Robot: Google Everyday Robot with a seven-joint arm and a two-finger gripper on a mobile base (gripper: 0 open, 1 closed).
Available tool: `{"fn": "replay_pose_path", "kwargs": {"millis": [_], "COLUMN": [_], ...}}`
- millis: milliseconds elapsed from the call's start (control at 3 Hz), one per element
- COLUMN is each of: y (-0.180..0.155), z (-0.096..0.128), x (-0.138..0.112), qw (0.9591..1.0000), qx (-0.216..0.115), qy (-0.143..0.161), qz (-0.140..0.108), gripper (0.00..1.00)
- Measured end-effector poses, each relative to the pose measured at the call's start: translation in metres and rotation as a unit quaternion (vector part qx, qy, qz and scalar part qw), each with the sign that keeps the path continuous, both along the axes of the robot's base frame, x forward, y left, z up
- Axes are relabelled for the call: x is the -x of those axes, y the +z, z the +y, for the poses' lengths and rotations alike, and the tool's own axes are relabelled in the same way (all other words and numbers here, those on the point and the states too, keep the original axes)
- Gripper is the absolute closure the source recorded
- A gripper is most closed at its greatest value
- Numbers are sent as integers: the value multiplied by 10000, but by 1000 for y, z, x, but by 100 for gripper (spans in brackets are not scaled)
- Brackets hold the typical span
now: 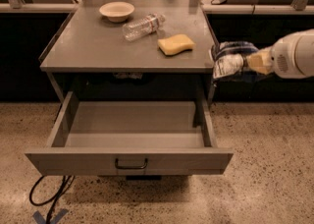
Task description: Place blue chip bag into top drawer
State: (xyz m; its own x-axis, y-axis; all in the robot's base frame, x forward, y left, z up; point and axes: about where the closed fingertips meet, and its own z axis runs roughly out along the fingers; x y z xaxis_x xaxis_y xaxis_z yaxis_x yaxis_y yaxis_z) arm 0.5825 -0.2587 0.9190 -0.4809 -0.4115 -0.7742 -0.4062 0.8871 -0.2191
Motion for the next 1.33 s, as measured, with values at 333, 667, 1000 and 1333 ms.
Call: {"fn": "replay_pose_path", "kwargs": {"millis": [333,667,1000,1333], "y": [-77,-75,-76,-103], "z": [-1,8,8,25], "x": [29,31,30,26], "qw": [9947,9905,9905,9844], "qx": [-649,-1084,-1085,-1222], "qy": [8,-72,-69,223], "qz": [804,838,841,1249], "gripper": [100,100,100,100]}}
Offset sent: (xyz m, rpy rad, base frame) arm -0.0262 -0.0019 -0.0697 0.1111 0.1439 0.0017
